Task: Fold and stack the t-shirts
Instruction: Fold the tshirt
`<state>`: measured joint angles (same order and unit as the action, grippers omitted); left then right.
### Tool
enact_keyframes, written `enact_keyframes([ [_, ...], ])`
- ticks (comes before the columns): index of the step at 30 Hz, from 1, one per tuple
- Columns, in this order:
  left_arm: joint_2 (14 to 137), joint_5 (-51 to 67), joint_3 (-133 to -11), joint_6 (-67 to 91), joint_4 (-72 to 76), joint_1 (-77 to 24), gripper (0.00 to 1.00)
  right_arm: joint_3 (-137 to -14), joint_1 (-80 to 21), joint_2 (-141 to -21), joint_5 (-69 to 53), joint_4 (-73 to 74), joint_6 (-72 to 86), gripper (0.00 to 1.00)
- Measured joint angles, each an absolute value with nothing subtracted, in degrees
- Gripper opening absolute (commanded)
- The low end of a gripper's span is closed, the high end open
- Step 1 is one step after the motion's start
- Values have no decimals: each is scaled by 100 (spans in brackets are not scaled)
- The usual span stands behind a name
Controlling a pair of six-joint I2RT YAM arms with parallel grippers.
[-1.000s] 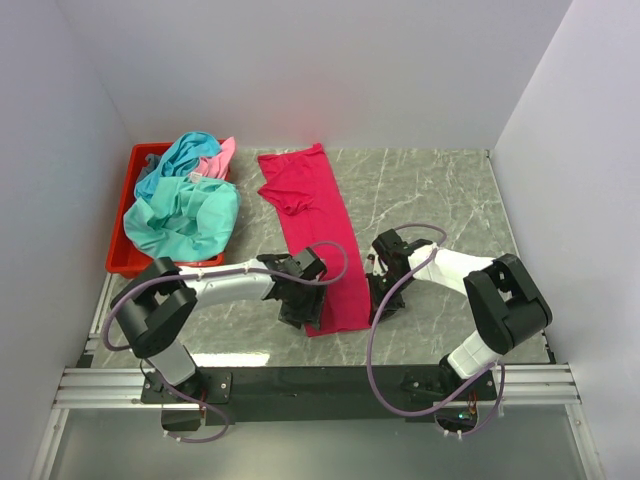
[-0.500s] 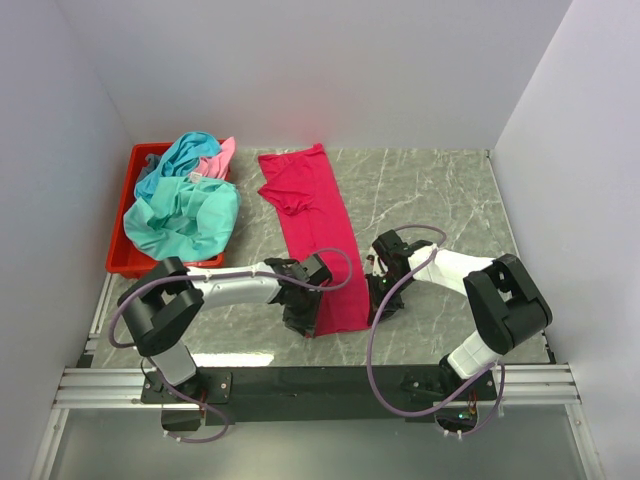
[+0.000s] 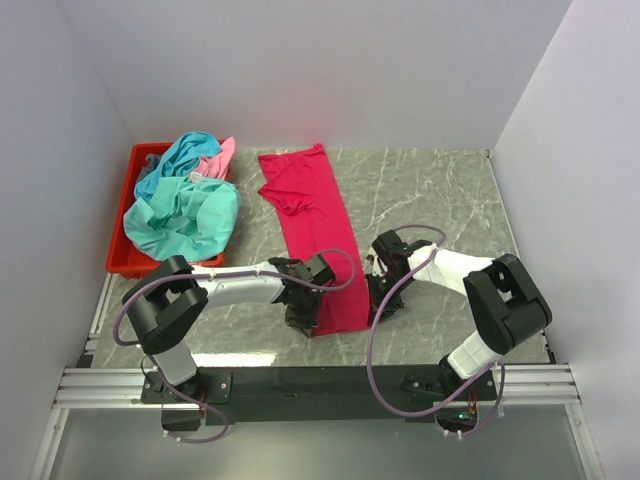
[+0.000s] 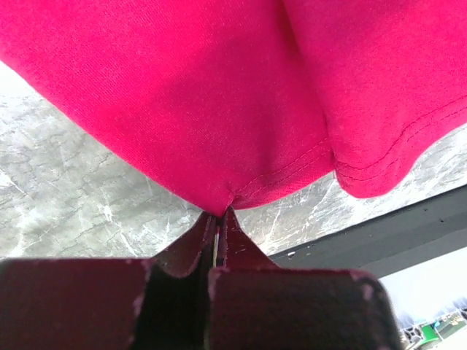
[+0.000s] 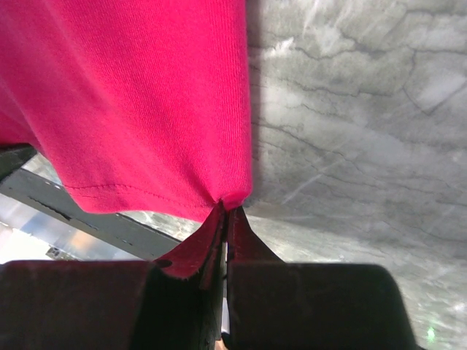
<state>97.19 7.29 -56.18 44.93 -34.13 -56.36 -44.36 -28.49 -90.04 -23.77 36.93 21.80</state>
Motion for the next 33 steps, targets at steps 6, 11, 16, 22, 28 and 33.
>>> enact_keyframes([
  [6,9631,591,-5660,4473,-3632,-5662,0,-4589,-2875,-8936,-2246,3968,2104,0],
  [11,9360,624,-5725,4469,-3892,-5662,0,-4692,-2875,-8650,-2209,4281,2051,0],
  [16,9078,757,-5739,4495,-4032,-5636,0,-5041,-2875,-8578,-2202,4665,2010,0],
  [22,9070,958,-6014,4473,-4174,-5199,0,-6152,-2877,-9107,-2196,4886,1962,0],
  [28,9153,1072,-6270,4313,-4165,-4058,0,-7236,-2877,-10077,-2141,5019,1852,0],
  [33,9631,1072,-6877,4101,-4080,-3618,0,-8211,-2834,-10829,-2029,5068,1826,0],
])
